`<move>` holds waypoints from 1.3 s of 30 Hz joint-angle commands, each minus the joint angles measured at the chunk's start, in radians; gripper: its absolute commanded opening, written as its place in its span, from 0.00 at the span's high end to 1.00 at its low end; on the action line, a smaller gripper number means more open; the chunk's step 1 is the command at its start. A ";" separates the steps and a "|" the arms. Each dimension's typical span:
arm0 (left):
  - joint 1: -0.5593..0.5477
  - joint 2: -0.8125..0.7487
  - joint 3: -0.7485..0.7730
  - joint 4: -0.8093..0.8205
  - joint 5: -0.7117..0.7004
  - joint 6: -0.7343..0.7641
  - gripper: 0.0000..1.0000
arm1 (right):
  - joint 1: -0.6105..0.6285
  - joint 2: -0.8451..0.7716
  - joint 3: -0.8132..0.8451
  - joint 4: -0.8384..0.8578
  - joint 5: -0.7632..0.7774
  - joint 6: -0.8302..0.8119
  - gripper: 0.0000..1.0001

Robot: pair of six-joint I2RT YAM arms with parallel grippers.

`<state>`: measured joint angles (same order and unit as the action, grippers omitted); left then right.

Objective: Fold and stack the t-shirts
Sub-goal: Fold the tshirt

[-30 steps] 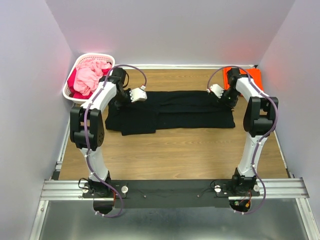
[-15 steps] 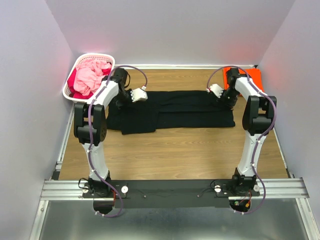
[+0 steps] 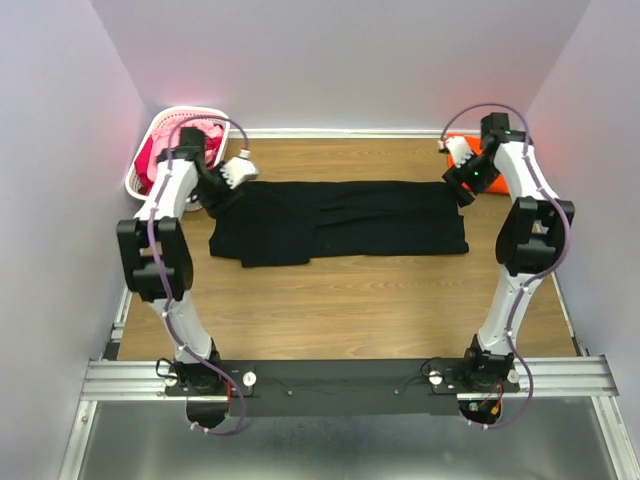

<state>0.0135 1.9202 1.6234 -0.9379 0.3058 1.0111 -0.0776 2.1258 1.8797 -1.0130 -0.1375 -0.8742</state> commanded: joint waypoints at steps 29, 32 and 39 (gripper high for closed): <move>0.174 -0.064 -0.436 0.148 0.220 -0.132 0.59 | -0.146 -0.078 -0.435 -0.013 -0.277 0.322 0.30; 0.174 -0.052 -0.444 0.149 0.204 -0.134 0.78 | -0.146 -0.076 -0.455 0.014 -0.231 0.328 0.38; 0.175 -0.067 -0.487 0.137 0.138 -0.131 1.00 | -0.146 -0.073 -0.491 0.063 -0.100 0.313 0.73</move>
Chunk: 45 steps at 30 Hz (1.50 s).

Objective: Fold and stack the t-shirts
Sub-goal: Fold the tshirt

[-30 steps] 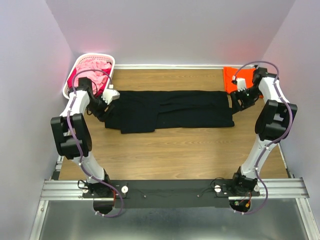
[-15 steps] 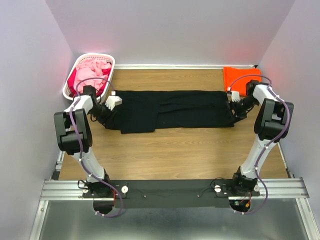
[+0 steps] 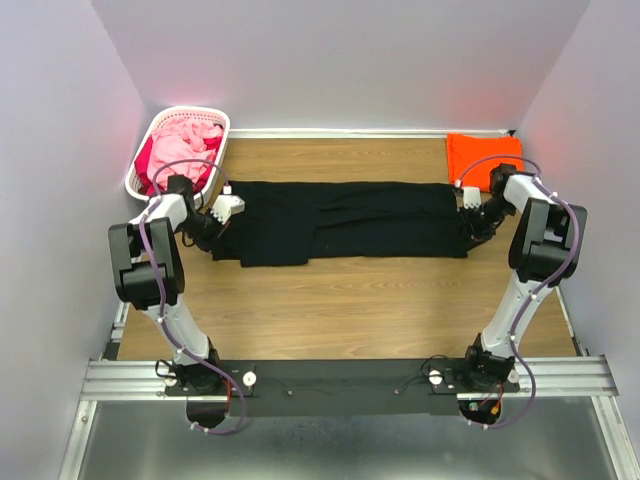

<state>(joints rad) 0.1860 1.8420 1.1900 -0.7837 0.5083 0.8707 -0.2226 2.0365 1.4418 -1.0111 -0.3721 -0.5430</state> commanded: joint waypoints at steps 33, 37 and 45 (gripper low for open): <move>-0.164 -0.469 -0.277 -0.123 -0.105 0.297 0.52 | 0.282 -0.265 0.037 -0.118 -0.234 0.104 0.43; -0.270 -0.467 -0.352 -0.051 -0.125 0.271 0.52 | 0.462 -0.237 -0.026 0.024 -0.289 0.219 0.43; -0.336 -0.377 -0.388 0.102 -0.163 0.215 0.50 | 0.722 -0.168 -0.127 0.408 -0.274 0.503 0.44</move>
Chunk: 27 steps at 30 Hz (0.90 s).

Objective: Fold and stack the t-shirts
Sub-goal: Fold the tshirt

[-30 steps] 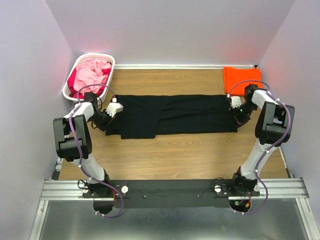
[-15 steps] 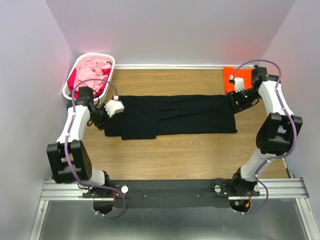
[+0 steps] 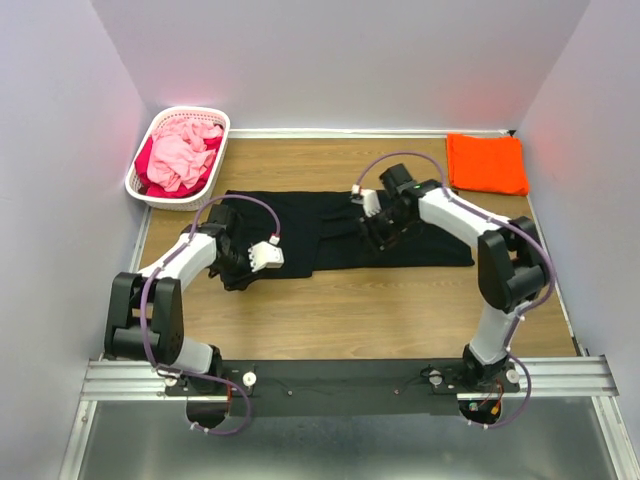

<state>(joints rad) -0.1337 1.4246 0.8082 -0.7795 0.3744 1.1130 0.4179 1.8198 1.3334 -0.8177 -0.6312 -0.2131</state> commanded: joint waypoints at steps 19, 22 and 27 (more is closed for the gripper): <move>-0.021 0.132 -0.018 0.178 0.008 -0.081 0.45 | 0.340 0.199 -0.083 0.591 0.177 0.595 0.42; -0.021 0.123 -0.021 0.178 0.004 -0.084 0.44 | 0.343 0.228 -0.068 0.601 0.165 0.624 0.42; -0.021 0.109 -0.043 0.177 0.003 -0.085 0.44 | 0.344 0.266 -0.040 0.615 0.154 0.664 0.43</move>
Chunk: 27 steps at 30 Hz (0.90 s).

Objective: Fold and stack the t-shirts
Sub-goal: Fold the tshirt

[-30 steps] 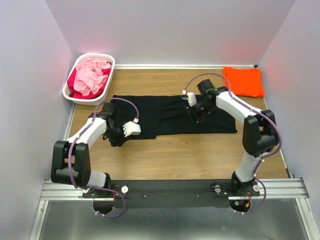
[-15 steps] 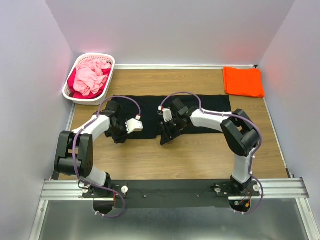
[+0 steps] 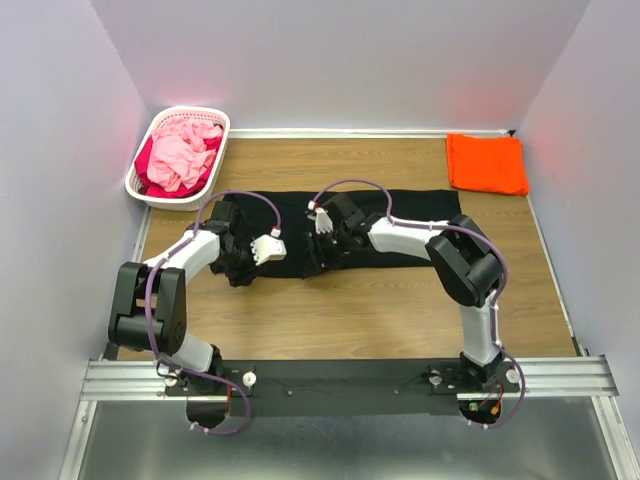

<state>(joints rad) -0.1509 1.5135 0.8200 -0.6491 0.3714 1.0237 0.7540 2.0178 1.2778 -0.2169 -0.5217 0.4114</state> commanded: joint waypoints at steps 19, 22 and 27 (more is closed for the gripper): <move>0.004 -0.042 0.045 -0.089 0.103 0.024 1.00 | 0.004 0.016 0.100 0.008 -0.018 0.059 1.00; 0.008 -0.058 0.079 -0.127 0.106 0.029 1.00 | -0.004 0.012 0.112 0.005 -0.034 0.072 1.00; 0.025 -0.078 0.152 -0.164 0.110 0.029 1.00 | -0.027 0.004 0.133 0.004 -0.060 0.089 0.99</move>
<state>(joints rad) -0.1406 1.4776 0.9131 -0.7639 0.4355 1.0367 0.7448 2.0525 1.3739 -0.2070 -0.5449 0.4763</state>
